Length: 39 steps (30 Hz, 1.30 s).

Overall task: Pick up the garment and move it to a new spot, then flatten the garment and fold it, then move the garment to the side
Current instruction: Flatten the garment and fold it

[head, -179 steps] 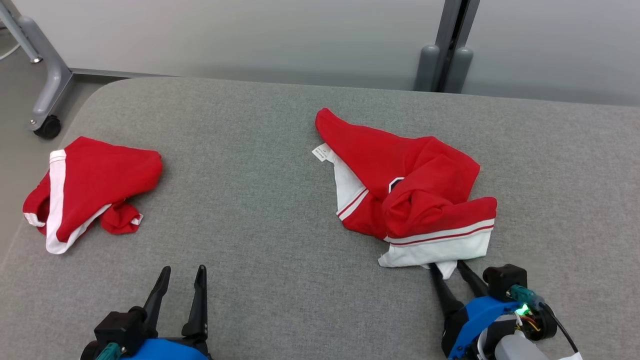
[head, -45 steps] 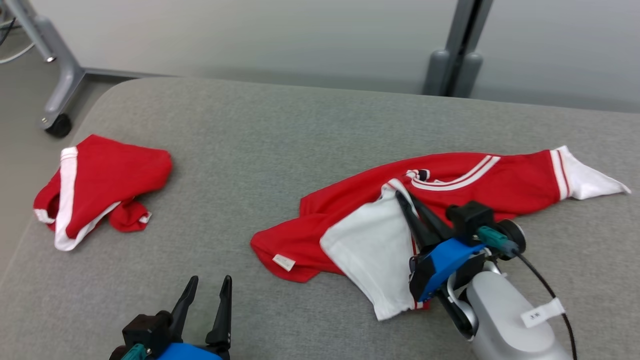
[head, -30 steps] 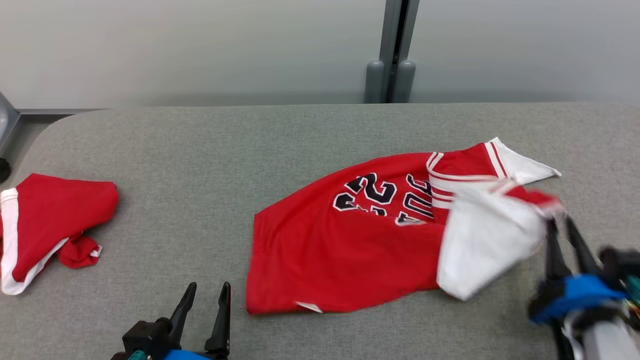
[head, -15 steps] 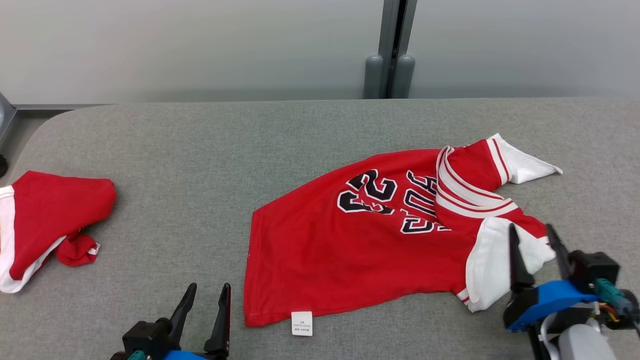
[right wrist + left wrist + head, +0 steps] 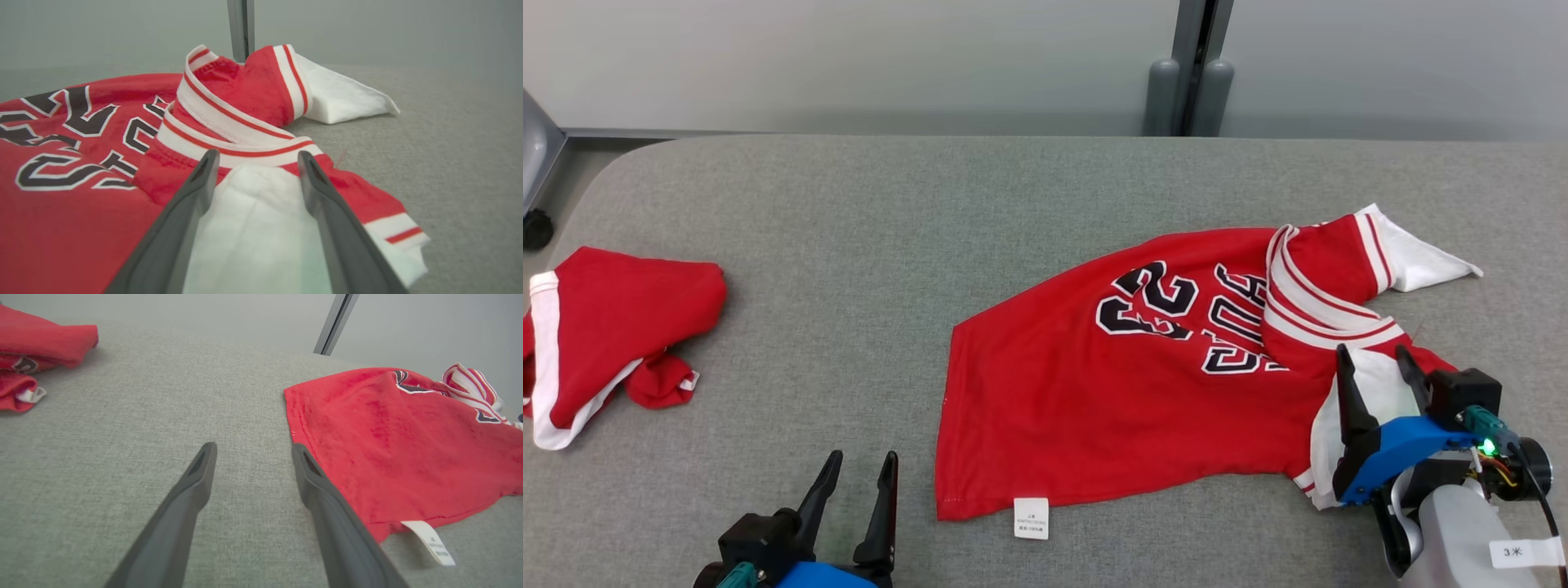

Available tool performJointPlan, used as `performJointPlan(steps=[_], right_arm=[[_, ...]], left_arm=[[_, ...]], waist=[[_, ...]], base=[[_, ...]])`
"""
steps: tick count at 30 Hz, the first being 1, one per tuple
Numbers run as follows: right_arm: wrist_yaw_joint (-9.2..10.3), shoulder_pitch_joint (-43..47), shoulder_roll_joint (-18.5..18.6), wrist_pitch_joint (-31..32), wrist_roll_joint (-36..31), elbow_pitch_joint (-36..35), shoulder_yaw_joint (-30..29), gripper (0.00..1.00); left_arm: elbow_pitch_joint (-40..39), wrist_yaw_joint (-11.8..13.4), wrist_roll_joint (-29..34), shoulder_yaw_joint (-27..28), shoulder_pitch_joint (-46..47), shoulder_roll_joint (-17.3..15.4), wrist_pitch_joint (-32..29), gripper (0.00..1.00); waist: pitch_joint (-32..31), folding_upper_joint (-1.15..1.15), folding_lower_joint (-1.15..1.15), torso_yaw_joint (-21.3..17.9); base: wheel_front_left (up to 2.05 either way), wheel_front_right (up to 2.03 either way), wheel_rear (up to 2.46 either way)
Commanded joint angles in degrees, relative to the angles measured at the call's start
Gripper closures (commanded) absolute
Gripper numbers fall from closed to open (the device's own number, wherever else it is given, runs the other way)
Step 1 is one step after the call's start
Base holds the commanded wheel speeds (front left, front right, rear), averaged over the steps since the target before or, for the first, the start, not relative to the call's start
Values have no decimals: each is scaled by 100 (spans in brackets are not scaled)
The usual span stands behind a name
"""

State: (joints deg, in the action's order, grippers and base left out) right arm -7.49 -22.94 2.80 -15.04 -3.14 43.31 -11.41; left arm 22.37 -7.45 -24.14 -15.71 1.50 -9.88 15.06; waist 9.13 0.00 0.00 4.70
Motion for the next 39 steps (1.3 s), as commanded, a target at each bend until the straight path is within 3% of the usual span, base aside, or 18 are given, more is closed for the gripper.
performJointPlan(steps=[1, 5, 6, 9, 16, 25, 26, 27, 28, 33, 39], right_arm=[[0, -141, 20, -19, -128, 140, -113, 0], [0, -299, 19, -19, -262, 411, -207, 0], [0, -322, 21, -19, -277, 464, -210, 34], [0, -328, 20, -20, -275, 530, -218, 100], [0, -15, 18, -19, 63, -67, -42, 100], [0, 1299, 18, -19, 747, -1984, -46, 100], [0, 1537, 16, -19, 801, -2082, -100, 80], [0, 1747, 17, -19, 867, -2157, -179, 44], [0, 1935, 20, -20, 899, -2184, -262, 0], [-1, 2430, 12, -20, 822, -2182, -679, 0], [0, 2168, 12, -20, 740, -2290, -373, 0]], left_arm=[[-28, -6, -40, -23, 99, -33, 15, 0], [-42, -6, -67, -64, 143, -66, 15, 0], [-40, -6, -79, -70, 153, -75, 15, 0], [-38, -6, -99, -79, 196, -93, 15, 0], [-31, -6, -88, -61, 174, -96, 15, 0], [36, -6, 16, 88, -124, 19, 15, 0], [58, -6, 38, 124, -169, 35, 15, 0], [71, -6, 62, 163, -208, 48, 15, 0], [83, -6, 83, 196, -235, 70, 15, 0], [123, -6, 222, 355, -321, 197, 15, 0], [154, -6, 323, 481, -313, 238, 15, 0]], waist=[[72, 0, 0, 52], [151, 0, 0, 103], [163, 0, 0, 112], [185, 0, 0, 126], [83, 0, 0, 58], [-336, 0, 0, -244], [-392, 0, 0, -284], [-445, 0, 0, -324], [-497, 0, 0, -364], [-644, 0, 0, -495], [-701, 0, 0, -541]], base=[[0, 0, 0], [0, 0, 0], [0, 0, 0], [0, 0, 0], [0, 0, 0], [0, 0, 0], [0, 0, 0], [0, 0, 0], [0, 0, 0], [0, 0, 0], [0, 0, 0]])
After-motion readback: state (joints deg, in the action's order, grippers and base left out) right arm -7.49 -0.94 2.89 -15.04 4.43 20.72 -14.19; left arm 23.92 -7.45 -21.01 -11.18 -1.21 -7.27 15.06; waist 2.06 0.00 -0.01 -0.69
